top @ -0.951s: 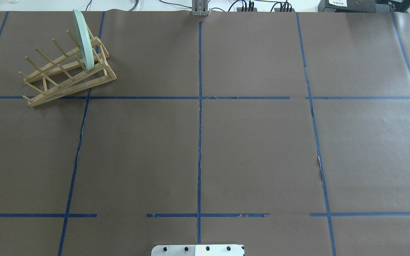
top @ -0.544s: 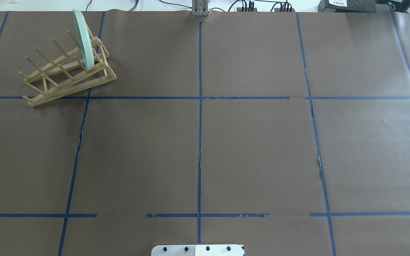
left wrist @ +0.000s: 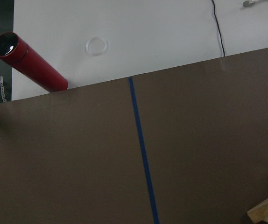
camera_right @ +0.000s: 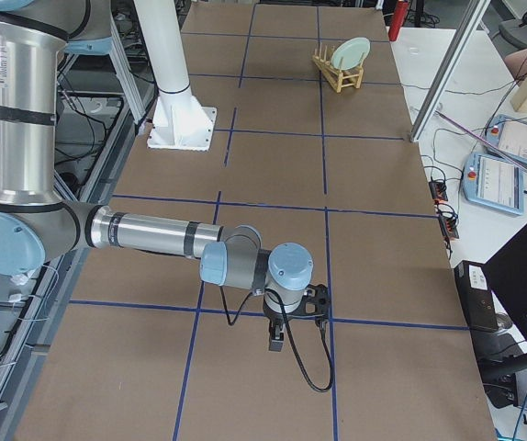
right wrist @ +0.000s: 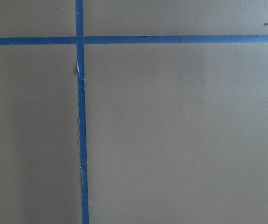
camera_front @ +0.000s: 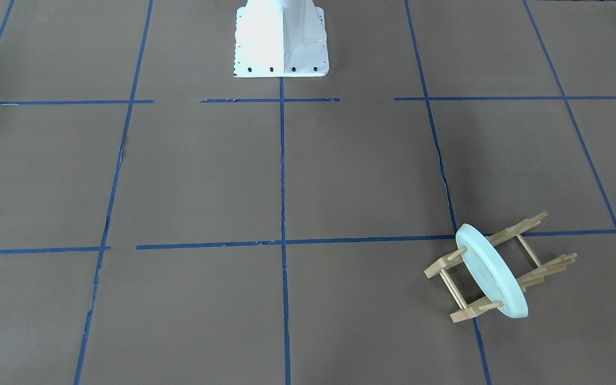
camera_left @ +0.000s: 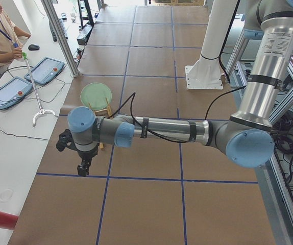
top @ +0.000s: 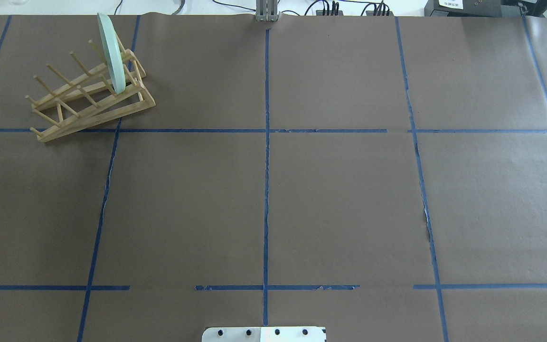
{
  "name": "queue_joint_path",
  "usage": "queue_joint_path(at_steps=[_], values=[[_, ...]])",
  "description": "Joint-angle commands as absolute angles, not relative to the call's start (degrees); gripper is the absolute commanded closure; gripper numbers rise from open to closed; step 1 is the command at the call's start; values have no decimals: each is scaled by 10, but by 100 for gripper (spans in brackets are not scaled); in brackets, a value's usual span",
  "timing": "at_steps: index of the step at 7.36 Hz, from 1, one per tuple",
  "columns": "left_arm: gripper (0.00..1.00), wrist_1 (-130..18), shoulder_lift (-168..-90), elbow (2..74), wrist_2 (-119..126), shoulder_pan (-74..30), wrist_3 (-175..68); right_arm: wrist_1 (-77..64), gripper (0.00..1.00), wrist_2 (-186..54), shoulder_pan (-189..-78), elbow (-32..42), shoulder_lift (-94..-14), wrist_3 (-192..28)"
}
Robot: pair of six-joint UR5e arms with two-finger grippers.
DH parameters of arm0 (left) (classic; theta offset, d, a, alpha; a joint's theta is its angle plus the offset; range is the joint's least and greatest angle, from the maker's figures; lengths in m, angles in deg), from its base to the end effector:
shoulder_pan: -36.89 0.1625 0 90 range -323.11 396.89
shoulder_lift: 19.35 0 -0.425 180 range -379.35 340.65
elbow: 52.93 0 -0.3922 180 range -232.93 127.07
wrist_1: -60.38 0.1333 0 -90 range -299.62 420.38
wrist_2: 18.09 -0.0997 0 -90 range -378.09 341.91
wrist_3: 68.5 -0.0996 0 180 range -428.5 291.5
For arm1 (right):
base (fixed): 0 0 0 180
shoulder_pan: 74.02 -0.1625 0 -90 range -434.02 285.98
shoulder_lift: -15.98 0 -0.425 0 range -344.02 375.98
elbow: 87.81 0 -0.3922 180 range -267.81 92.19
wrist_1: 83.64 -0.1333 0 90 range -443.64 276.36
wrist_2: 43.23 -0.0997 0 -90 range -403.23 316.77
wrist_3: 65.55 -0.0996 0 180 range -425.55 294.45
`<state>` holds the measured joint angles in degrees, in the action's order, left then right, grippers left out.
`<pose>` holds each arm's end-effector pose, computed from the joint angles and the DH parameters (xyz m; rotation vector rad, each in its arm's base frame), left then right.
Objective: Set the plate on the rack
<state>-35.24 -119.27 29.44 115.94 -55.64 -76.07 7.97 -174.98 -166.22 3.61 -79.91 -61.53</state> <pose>-0.0893 -0.5703 0.6227 0.1984 0.7532 0.1365 0.0838 -0.4358 0.7003 -0.0617 -0.7324 0.0083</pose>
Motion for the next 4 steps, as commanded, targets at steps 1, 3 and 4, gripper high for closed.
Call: queue_joint_path(at_steps=[1, 3, 4], values=[[0, -304, -1104, 349, 1177, -557, -793, 79, 0, -1750, -1662, 36, -799, -615], [0, -219, -1135, 358, 1179, -555, -790, 80, 0, -1750, -1662, 36, -799, -615], [0, -135, -1163, 374, 1175, -556, -795, 80, 0, -1750, -1662, 36, -799, -615]])
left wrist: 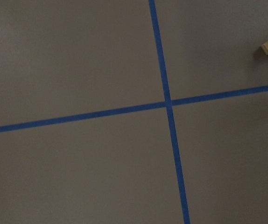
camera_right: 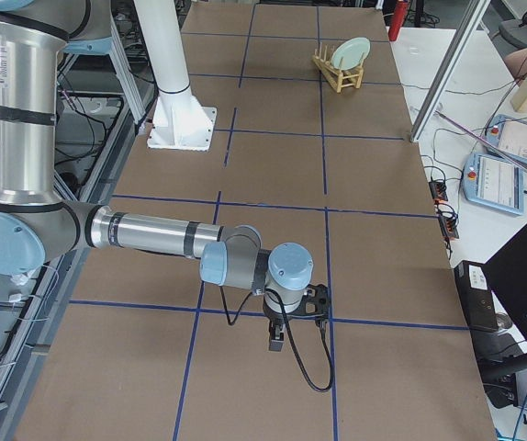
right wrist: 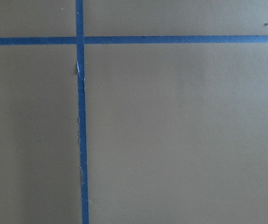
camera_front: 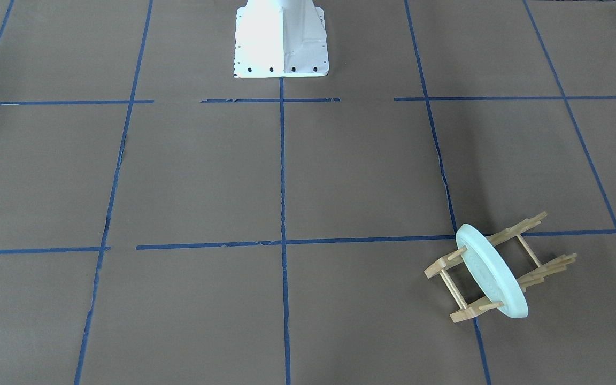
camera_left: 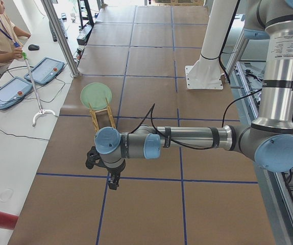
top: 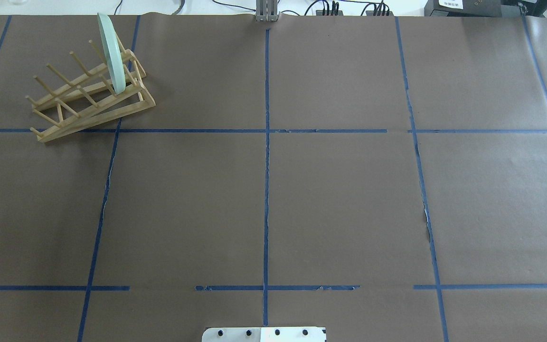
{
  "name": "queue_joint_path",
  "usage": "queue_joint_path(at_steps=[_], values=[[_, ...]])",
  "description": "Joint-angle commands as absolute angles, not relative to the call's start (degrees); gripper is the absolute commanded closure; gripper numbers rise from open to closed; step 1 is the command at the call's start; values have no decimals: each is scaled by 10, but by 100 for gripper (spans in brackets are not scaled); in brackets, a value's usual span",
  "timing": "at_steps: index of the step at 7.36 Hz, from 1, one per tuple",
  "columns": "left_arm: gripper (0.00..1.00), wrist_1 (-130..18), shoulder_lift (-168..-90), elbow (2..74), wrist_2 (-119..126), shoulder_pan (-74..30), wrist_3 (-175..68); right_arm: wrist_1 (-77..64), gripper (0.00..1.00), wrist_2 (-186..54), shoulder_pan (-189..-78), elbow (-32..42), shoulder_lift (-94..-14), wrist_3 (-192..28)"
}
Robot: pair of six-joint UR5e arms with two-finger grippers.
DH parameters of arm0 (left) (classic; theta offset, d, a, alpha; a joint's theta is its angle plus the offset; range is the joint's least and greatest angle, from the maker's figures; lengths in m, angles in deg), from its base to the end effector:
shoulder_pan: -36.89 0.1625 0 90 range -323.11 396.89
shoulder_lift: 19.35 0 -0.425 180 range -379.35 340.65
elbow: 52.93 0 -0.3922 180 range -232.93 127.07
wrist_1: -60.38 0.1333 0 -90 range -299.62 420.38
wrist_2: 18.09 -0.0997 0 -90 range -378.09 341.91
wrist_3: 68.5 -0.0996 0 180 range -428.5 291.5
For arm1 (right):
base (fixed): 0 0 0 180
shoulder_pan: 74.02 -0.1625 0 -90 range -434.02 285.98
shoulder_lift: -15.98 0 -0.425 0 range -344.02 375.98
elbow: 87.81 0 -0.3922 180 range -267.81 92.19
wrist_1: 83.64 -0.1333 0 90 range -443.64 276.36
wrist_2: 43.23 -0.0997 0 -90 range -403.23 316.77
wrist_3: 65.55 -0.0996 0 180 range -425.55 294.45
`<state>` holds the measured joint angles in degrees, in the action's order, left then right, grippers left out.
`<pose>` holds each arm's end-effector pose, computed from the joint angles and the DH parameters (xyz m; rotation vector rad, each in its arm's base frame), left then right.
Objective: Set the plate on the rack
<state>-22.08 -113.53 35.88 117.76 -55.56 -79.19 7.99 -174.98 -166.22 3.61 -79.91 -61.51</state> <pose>-0.0839 -0.5134 0.6430 0.0169 0.8035 0.1042 0.0838 -0.4357 0.7003 -0.0619 -0.7324 0.0081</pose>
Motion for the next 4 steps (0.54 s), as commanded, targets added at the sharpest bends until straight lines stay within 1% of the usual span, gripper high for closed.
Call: queue_joint_path(at_steps=[1, 2, 4], values=[[0, -138, -1159, 399, 1180, -556, -795, 79, 0, -1750, -1662, 36, -799, -616], [0, -161, -1152, 394, 1178, -556, -791, 80, 0, -1750, -1662, 36, -799, -615], [0, -280, -1147, 364, 1180, -556, -793, 79, 0, -1750, -1662, 36, -799, -615]])
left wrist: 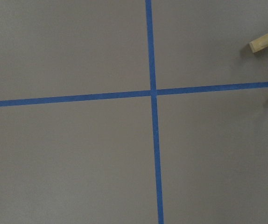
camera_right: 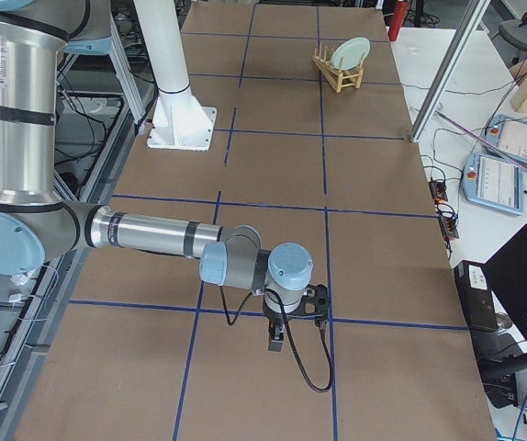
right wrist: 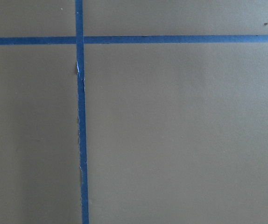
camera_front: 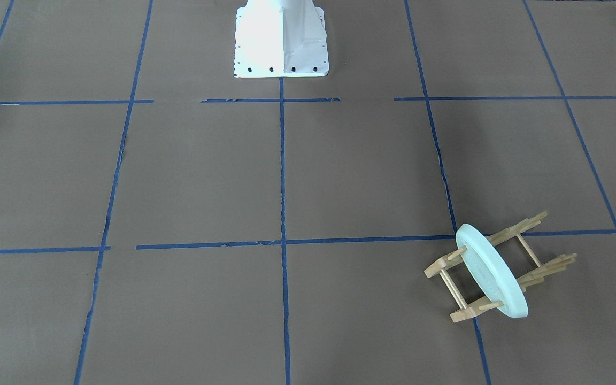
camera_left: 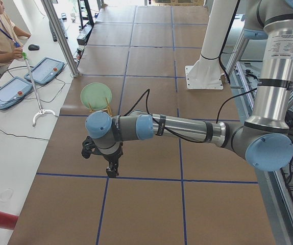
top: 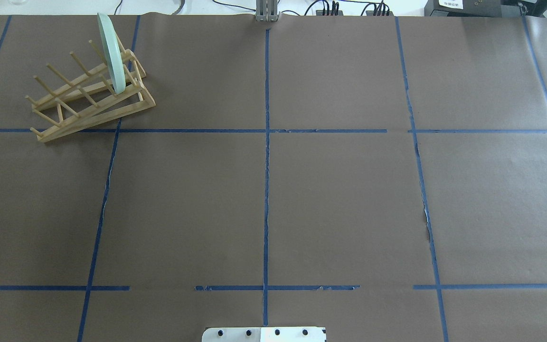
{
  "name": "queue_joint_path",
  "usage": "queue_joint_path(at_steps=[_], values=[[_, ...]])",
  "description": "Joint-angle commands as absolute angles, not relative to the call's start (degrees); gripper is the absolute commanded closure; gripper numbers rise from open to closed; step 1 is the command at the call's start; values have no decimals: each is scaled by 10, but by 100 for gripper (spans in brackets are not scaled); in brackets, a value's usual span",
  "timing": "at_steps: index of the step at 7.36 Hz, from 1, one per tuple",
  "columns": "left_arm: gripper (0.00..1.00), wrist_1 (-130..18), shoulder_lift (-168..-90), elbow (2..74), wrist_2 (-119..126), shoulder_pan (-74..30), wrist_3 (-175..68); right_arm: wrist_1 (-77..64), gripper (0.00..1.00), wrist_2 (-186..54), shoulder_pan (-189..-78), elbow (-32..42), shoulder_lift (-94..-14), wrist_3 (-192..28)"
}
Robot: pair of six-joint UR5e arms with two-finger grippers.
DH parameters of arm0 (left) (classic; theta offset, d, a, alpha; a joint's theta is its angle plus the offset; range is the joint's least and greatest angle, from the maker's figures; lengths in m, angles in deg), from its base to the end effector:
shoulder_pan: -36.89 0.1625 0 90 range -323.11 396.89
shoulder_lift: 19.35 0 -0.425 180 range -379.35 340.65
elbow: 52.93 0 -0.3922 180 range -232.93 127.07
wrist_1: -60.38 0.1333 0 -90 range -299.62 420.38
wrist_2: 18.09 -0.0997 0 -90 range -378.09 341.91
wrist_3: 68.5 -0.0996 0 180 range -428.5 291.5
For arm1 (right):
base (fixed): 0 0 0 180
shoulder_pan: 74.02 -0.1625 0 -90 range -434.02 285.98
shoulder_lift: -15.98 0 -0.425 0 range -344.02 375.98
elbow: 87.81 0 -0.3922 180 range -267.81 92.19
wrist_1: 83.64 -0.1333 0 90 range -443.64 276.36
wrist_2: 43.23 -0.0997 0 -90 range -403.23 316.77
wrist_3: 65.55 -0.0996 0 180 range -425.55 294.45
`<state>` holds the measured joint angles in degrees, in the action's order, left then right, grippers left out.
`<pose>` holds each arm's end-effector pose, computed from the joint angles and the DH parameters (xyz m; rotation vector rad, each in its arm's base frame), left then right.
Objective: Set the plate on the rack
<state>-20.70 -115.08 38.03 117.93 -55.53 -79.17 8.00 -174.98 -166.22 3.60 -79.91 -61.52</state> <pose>-0.0839 -0.5258 0.6127 0.0550 0.8026 0.1205 0.0838 -0.4357 0.7004 -0.0623 -0.7324 0.0084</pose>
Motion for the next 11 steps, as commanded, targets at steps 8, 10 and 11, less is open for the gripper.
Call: queue_joint_path(at_steps=[8, 10, 11], values=[[0, -323, -1126, 366, 1180, -557, -794, 79, 0, -1750, -1662, 36, -799, -615], [0, -323, -1126, 365, 1180, -557, -794, 79, 0, -1750, -1662, 36, -799, -616], [0, -321, -1126, 373, 1180, -558, -794, 79, 0, -1750, -1662, 36, -799, -615]])
